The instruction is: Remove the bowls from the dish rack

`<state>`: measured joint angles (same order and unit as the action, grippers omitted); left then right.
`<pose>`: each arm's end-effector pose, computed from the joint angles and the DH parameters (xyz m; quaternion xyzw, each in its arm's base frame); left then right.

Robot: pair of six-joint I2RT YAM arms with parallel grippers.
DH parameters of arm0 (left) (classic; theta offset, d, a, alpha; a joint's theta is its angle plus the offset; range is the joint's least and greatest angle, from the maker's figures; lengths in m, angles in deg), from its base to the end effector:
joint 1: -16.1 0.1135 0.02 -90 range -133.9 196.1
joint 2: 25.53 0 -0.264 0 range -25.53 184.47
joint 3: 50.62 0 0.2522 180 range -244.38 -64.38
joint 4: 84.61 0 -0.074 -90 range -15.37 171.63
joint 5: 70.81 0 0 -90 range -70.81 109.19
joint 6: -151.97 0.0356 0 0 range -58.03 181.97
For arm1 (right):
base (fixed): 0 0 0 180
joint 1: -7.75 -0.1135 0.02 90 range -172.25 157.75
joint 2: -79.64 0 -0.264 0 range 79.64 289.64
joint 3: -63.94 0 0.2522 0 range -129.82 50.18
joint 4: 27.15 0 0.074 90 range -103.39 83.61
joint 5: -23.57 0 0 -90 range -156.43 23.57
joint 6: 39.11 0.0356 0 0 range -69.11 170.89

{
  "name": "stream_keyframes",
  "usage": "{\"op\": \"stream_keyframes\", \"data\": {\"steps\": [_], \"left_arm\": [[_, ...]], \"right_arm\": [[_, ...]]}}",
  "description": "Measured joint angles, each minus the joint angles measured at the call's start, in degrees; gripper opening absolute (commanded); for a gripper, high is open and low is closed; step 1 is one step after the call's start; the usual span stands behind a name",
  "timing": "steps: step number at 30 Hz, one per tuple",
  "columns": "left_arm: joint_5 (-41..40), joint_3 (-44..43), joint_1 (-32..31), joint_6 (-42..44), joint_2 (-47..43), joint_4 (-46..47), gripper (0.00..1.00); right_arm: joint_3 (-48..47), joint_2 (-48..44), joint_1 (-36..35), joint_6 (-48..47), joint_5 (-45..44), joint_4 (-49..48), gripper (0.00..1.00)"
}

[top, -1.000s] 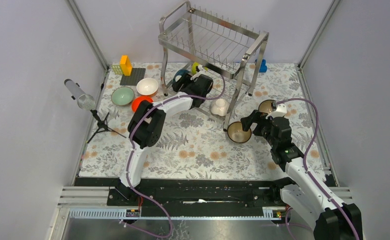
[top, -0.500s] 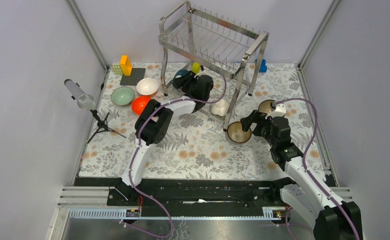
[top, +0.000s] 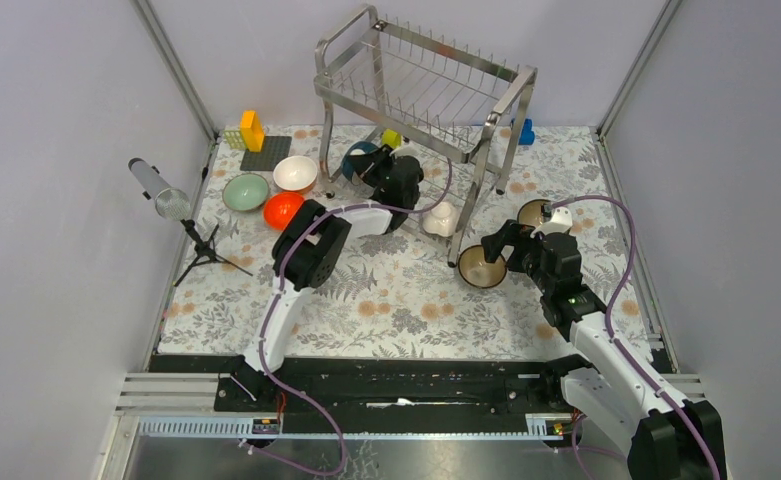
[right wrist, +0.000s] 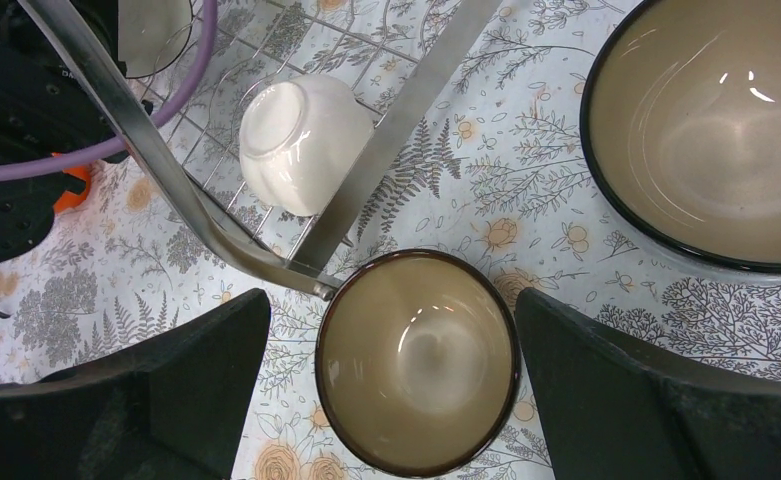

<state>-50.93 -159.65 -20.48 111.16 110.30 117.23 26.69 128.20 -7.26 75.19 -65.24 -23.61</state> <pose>0.4377 -0.2832 0.1763 0.1261 0.7063 0.4816 0.5034 0.1915 0.0521 0.2339 0.0579 0.7904 0.2128 0.5715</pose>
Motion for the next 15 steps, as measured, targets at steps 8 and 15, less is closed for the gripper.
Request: {"op": "stream_keyframes", "data": {"steps": [8,15], "left_arm": [[-2.7,2.1,-1.5,24.2,3.0,21.6,0.0],[-4.0,2.0,-1.9,37.1,5.1,34.4,0.0]], "right_arm": [[0.0,-0.1,0.0,0.0,0.0,0.0,0.99],[0.0,-0.4,0.0,0.0,0.0,0.0,0.99]]}}
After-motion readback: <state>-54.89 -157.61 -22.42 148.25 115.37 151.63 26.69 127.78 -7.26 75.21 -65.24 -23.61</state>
